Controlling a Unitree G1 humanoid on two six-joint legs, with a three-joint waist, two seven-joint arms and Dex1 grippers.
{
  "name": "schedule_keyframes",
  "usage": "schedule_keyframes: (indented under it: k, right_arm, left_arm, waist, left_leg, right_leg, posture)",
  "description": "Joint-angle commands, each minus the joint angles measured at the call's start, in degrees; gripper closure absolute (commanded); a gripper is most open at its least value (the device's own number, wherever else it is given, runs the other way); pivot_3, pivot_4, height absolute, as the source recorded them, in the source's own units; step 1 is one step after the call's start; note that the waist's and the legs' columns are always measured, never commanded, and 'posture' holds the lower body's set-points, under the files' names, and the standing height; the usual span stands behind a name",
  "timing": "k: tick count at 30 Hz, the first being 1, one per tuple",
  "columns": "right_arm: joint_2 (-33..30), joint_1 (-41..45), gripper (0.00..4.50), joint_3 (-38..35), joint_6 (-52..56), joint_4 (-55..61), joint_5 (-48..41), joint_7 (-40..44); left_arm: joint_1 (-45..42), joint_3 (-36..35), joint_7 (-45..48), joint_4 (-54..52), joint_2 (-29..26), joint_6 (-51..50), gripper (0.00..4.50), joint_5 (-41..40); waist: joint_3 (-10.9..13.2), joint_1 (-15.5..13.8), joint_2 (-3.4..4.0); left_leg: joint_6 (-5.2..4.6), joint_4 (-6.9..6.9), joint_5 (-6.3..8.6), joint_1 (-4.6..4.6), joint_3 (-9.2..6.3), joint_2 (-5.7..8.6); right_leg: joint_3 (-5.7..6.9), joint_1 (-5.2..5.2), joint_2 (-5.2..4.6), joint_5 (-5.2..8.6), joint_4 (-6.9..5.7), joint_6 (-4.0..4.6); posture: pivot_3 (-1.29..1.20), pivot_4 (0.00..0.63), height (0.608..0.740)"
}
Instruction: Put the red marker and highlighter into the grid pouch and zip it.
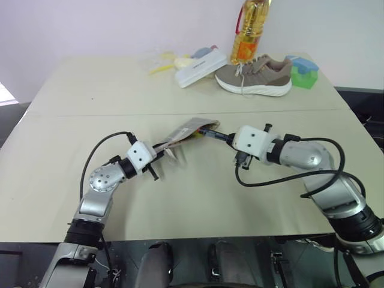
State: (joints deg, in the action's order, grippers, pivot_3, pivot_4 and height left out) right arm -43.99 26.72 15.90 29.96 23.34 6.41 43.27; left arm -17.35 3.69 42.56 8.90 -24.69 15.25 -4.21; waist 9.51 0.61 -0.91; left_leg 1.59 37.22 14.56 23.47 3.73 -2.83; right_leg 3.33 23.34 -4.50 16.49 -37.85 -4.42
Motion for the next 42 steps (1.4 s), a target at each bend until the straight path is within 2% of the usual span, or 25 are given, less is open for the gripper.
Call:
schedule_keyframes:
  k: [1,10,19,28,42]
  right_arm:
    - [-0.4,1.5,4.17,0.5,-1.1,2.1,1.6,1.0]
    - [-0.6,3.7,4.17,4.9,-3.5,3.3,7.4,4.5]
    - [2.5,5.8,4.17,7.8,-3.4,3.6,11.2,6.0]
    - [-1.4,6.3,4.17,5.9,-1.2,-1.5,18.1,5.6]
    - [5.6,12.3,4.17,12.9,-15.9,-2.7,21.2,9.3]
  left_arm:
    - [-1.1,0.5,0.1,-2.7,0.2,0.4,4.50,-0.8]
    - [-1.5,0.9,1.1,-3.0,0.3,0.6,4.50,-0.9]
    - [-1.1,1.3,1.1,-3.9,0.4,0.3,4.50,-1.2]
    - [-0.6,1.9,2.0,-5.2,0.3,-0.3,4.50,-1.8]
    - [-0.9,4.5,5.0,-6.6,1.6,-0.8,4.50,-2.2]
  waist:
    - [0.0,0.0,0.00]
    - [0.0,0.0,0.00]
    - [0.0,0.0,0.00]
    - [0.0,0.0,0.00]
    - [0.0,0.0,0.00]
  left_leg:
    - [0.00,0.00,0.00,0.00,0.00,0.00]
    - [0.00,0.01,0.00,0.00,0.00,0.00]
    - [0.00,0.02,0.00,0.00,0.00,0.00]
    - [0.00,0.06,0.00,0.00,0.11,0.03]
    - [0.01,0.08,0.00,-0.01,0.28,0.00]
  right_leg:
    - [0.00,0.00,0.00,0.00,0.00,0.00]
    - [0.00,0.00,0.01,0.00,0.00,0.00]
    - [0.00,0.00,0.00,0.00,-0.01,0.00]
    - [0.00,-0.03,-0.04,0.00,0.00,0.00]
    - [-0.01,0.00,-0.02,0.00,-0.04,0.00]
  posture:
    - [0.00,0.150,0.740]
    - [0.00,0.150,0.740]
    - [0.00,0.150,0.740]
    - [0.00,0.150,0.740]
    - [0.00,0.150,0.740]
